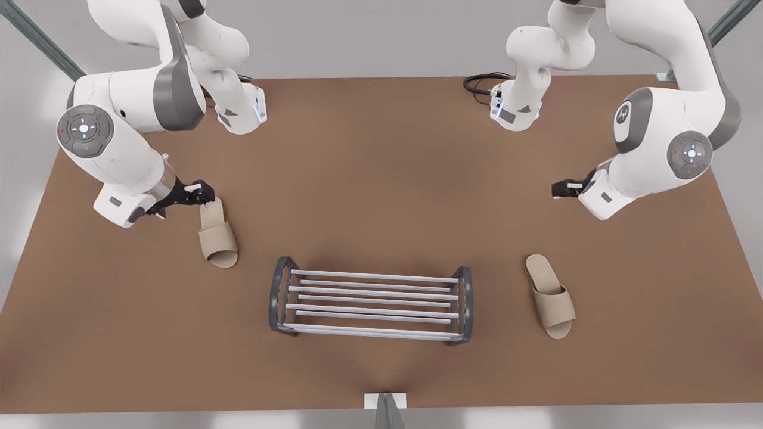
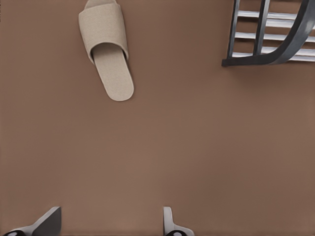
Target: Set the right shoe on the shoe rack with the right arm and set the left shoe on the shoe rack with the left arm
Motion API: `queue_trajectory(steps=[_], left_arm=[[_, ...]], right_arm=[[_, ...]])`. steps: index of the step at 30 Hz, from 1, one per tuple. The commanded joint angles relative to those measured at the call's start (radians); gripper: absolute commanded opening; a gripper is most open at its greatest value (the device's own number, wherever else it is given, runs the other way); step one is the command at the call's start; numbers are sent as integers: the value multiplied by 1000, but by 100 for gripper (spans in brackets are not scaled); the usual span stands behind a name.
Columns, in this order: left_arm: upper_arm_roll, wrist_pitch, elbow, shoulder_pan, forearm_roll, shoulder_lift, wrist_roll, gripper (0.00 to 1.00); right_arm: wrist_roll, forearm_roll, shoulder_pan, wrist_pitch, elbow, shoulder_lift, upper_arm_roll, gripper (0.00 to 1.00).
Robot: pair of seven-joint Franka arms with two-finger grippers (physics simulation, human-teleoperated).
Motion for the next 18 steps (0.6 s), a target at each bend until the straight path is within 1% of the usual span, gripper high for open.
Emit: queue_trajectory(steps=[1, 3, 4, 5, 6, 7, 8, 9, 10, 11, 12, 13, 14, 15, 17, 18], left_arm=[[-6, -6, 1, 11, 2, 0, -70, 100], [-4, -6, 1, 11, 3, 0, -70, 100], [-4, 0, 0, 10, 0, 0, -77, 100], [-3, 23, -2, 11, -7, -2, -78, 100], [60, 104, -67, 10, -102, -2, -26, 100], [133, 309, -215, 4, -206, -2, 163, 100], [206, 587, -439, 5, -481, 18, 517, 100], [198, 876, -597, -9, -630, 16, 632, 100], [167, 1101, -706, -13, -868, 18, 884, 100], [163, 1207, -760, -12, -1099, 18, 1168, 100], [163, 1260, -780, 11, -1306, 41, 1464, 100], [163, 1267, -780, 17, -1591, 59, 1726, 100], [163, 1374, -786, -21, -1912, 50, 1924, 100], [163, 1379, -790, -21, -2089, 43, 1975, 100], [152, 1378, -839, -16, -2371, 47, 1961, 100], [152, 1378, -838, -16, -2472, 47, 1863, 100]], right_arm=[[-25, 2, 0, 15, 0, -1, 0, 100], [-85, 2, 0, 6, -4, -12, -2, 100], [-112, -25, 8, -30, -36, -33, -2, 100], [-123, -75, 0, -1, -67, -32, 3, 100], [-125, -75, -24, 93, -188, -65, 0, 100], [-128, -73, -64, 224, -338, -115, 0, 100], [-131, -69, -98, 367, -470, -147, 0, 100], [-163, -33, -129, 459, -542, -153, 0, 100], [-204, -12, -153, 536, -595, -151, 0, 100], [-261, -1, -195, 605, -631, -142, 0, 100], [-307, 36, -239, 641, -688, -147, 0, 100], [-365, 57, -259, 708, -742, -151, 0, 100], [-454, 100, -285, 799, -806, -156, 0, 100], [-525, 123, -308, 884, -860, -158, 0, 100], [-602, 145, -328, 1045, -978, -182, 0, 100], [-643, 146, -342, 1151, -1062, -202, 0, 100]])
